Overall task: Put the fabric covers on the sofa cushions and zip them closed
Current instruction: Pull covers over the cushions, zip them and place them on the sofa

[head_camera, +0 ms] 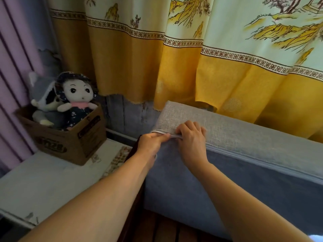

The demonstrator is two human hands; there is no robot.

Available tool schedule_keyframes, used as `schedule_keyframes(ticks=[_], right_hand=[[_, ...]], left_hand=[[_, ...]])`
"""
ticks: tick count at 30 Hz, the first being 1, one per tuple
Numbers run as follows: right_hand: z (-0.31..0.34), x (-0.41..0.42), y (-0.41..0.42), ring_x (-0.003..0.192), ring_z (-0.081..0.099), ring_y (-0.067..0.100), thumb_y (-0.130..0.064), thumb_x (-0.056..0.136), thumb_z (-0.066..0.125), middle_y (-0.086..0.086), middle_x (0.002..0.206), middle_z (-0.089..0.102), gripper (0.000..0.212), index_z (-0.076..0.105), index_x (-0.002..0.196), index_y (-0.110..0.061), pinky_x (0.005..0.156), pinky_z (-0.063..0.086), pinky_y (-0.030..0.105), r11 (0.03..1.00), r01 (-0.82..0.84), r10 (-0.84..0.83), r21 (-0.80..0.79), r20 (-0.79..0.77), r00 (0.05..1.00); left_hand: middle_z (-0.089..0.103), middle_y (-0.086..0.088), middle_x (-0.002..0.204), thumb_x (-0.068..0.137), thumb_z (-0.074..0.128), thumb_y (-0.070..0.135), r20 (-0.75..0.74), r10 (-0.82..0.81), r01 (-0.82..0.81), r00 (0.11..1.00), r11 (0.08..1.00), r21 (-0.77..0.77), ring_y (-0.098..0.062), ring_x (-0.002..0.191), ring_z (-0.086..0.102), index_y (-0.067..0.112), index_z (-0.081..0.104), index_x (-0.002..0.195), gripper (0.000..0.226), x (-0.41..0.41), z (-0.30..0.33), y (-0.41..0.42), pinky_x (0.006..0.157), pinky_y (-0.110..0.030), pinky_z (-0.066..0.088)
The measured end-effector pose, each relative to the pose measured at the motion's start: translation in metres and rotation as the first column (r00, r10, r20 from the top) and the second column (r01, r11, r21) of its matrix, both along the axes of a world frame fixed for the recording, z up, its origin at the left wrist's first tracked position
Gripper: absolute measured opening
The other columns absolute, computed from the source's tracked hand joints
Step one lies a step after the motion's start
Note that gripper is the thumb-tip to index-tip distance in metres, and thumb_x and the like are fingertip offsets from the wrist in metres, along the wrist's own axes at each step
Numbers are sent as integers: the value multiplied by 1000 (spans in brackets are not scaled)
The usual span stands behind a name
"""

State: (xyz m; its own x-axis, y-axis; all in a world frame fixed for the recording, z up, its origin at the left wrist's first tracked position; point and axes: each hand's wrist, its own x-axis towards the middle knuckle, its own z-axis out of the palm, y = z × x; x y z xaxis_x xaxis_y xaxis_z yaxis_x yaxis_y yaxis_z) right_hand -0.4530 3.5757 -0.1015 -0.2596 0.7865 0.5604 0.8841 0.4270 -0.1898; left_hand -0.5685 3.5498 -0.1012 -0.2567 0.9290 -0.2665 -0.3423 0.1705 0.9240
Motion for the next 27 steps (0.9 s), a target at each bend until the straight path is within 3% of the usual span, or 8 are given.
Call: schedule_keyframes(ticks=[3, 7, 10, 12, 14, 19, 22, 27], right_hand=[[-2, 2, 1, 82, 55, 26, -4, 68, 73, 3, 81, 57, 17, 61, 76, -14, 82, 25, 30, 999, -10, 8, 46, 30, 1000], [-4, -4, -2, 84, 53, 26, -4, 72, 72, 4, 84, 57, 16, 62, 79, -13, 82, 36, 37, 998, 54, -55, 26, 38, 998], [-3, -19, -4, 86, 53, 25, -9, 69, 73, 3, 89, 56, 21, 61, 85, -16, 78, 39, 37, 999, 0, -2, 34, 52, 999], [-3, -32, -4, 88, 51, 25, -20, 74, 62, 4, 92, 56, 14, 63, 88, -16, 77, 39, 36, 995, -91, 88, 36, 62, 994], [-3, -42, -1, 86, 51, 26, -31, 77, 43, 4, 88, 57, 27, 63, 81, -14, 75, 39, 36, 994, -100, 97, 49, 49, 994], [-9, -43, 4, 81, 52, 24, -35, 78, 38, 2, 81, 58, 33, 64, 74, -15, 72, 35, 32, 991, -101, 102, 87, 3, 995], [-7, -44, 6, 82, 53, 26, -28, 79, 42, 5, 81, 59, 29, 66, 75, -12, 72, 37, 33, 991, -117, 120, 68, -36, 992], [-9, -42, 7, 85, 51, 26, -1, 79, 61, 6, 85, 59, 9, 66, 79, -8, 72, 46, 40, 989, -141, 145, 46, -77, 986]], left_hand=[[66, 4, 55, 85, 64, 3, 6, 46, -45, 999, 998, -47, -4, 51, 61, 5, 67, 82, 4, -12, 5, -4, 48, -14, 47], [61, 3, 78, 87, 62, 13, 12, 56, -53, 998, 987, -150, -8, 70, 54, 16, 63, 83, 5, -25, 5, -7, 57, -23, 31], [62, 1, 81, 87, 62, 16, 127, 63, -37, 990, 981, -193, -11, 71, 55, 16, 64, 93, 7, -23, 5, -8, 57, -25, 35], [63, 0, 82, 87, 63, 19, 180, 15, 24, 984, 977, -210, -13, 74, 56, 17, 64, 88, 3, -26, 4, -8, 66, -27, 40], [64, 2, 84, 87, 62, 21, 210, -31, 76, 977, 974, -212, -12, 78, 57, 19, 64, 83, 4, -32, 1, -6, 76, -31, 38], [67, 4, 56, 87, 62, 13, 304, -46, 96, 952, 984, -151, -10, 59, 63, 14, 64, 74, 13, -34, -3, -5, 48, -24, 45], [62, 4, 43, 89, 58, 8, 353, -3, 53, 936, 990, -132, -4, 35, 57, 10, 62, 73, 17, -33, -5, -12, 29, -14, 39], [60, 4, 41, 93, 55, 13, 383, 19, 39, 924, 989, -142, -7, 37, 59, 10, 61, 76, 18, -31, -12, -19, 29, -16, 39]])
